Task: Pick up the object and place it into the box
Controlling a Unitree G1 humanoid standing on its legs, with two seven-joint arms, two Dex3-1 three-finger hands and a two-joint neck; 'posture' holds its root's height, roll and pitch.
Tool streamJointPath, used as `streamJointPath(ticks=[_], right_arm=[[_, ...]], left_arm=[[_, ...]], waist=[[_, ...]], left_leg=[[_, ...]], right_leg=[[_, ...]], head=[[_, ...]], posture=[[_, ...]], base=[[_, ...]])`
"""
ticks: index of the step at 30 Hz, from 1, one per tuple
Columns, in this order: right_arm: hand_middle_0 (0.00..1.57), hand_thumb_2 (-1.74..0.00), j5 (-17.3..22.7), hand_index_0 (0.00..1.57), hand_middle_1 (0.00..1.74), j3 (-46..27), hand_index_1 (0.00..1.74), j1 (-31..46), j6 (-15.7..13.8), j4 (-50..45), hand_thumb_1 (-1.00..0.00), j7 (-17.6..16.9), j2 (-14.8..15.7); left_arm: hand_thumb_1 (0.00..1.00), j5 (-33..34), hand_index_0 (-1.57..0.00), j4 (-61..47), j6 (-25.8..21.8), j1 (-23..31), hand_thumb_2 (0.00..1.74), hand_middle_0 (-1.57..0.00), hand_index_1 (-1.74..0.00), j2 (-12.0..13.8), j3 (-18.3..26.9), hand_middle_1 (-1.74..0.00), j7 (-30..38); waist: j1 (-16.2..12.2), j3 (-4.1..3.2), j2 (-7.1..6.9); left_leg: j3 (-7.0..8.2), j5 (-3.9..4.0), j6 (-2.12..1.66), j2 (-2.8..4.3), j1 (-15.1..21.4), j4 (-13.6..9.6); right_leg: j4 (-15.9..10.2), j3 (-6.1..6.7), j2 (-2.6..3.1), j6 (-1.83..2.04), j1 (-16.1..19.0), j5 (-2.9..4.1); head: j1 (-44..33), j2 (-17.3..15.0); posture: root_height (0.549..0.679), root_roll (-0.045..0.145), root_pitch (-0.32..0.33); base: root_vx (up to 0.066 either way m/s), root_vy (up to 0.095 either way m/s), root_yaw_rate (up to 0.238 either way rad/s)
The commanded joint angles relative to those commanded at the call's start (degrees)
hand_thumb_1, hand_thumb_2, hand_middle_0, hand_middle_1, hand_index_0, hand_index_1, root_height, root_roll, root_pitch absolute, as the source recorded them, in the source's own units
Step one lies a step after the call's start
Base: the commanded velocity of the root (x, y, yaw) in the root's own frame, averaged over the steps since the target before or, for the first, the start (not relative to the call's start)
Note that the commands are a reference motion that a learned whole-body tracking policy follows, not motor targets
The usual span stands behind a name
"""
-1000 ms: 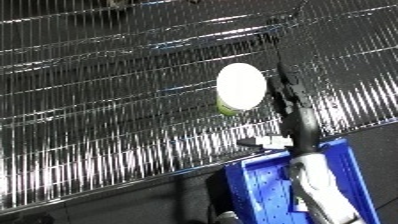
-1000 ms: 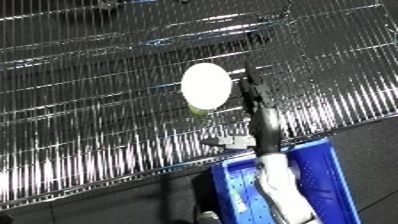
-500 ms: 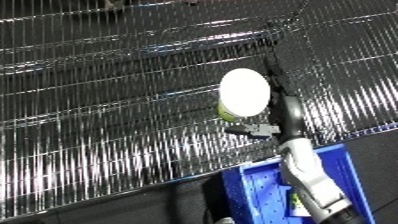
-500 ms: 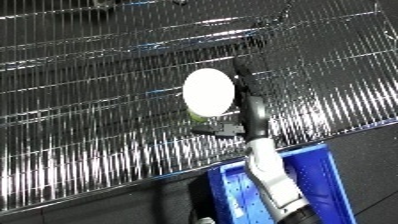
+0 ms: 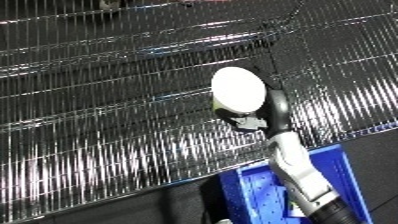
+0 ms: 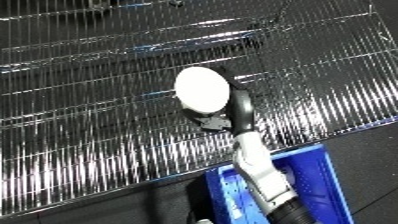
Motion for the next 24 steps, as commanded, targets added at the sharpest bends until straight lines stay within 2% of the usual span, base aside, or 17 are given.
streamJointPath(ticks=[10,19,24], right_arm=[[1.02,-1.13,-3.4,1.02,1.13,-3.5,1.13,6.1,-0.8,-11.7,-0.65,-1.6,-0.5],[1.02,-1.13,-7.6,1.02,1.13,-8.3,1.13,16.5,-1.1,-25.9,-0.65,-2.3,0.9],[1.02,-1.13,-8.7,1.02,1.13,-11.2,1.13,22.9,-3.1,-30.8,-0.65,-2.9,1.7]], left_arm=[[1.0,0.5,-1.57,-1.0,-1.4,3.0,1.74,-1.57,-1.74,-0.2,2.1,-1.74,-0.5],[1.0,1.5,-1.57,-1.9,-2.7,5.9,1.74,-1.57,-1.74,-0.6,5.2,-1.74,-1.2],[1.0,2.1,-1.57,-2.5,-3.4,7.0,1.74,-1.57,-1.74,-0.8,7.4,-1.74,-1.3]], waist=[[-1.6,0.0,-0.84],[-4.0,0.0,-2.19],[-5.4,0.0,-2.82]], left_leg=[[-0.21,0.5,-0.18,0.52,2.1,-2.5],[0.2,0.93,-0.42,1.84,4.3,-5.1],[0.67,1.16,-0.57,2.48,5.4,-6.1]], right_leg=[[-2.0,0.44,0.36,0.46,1.8,0.56],[-4.3,1.04,0.66,1.09,3.7,1.28],[-5.5,1.37,0.78,1.33,4.8,1.69]], head=[[-1.6,-0.3],[-3.6,1.0],[-3.9,1.1]], posture=[[0.585,0.047,0.091],[0.594,0.047,0.093],[0.597,0.048,0.093]], base=[[-0.028,-0.007,-0.07],[-0.044,-0.013,-0.14],[-0.044,-0.011,-0.161]])
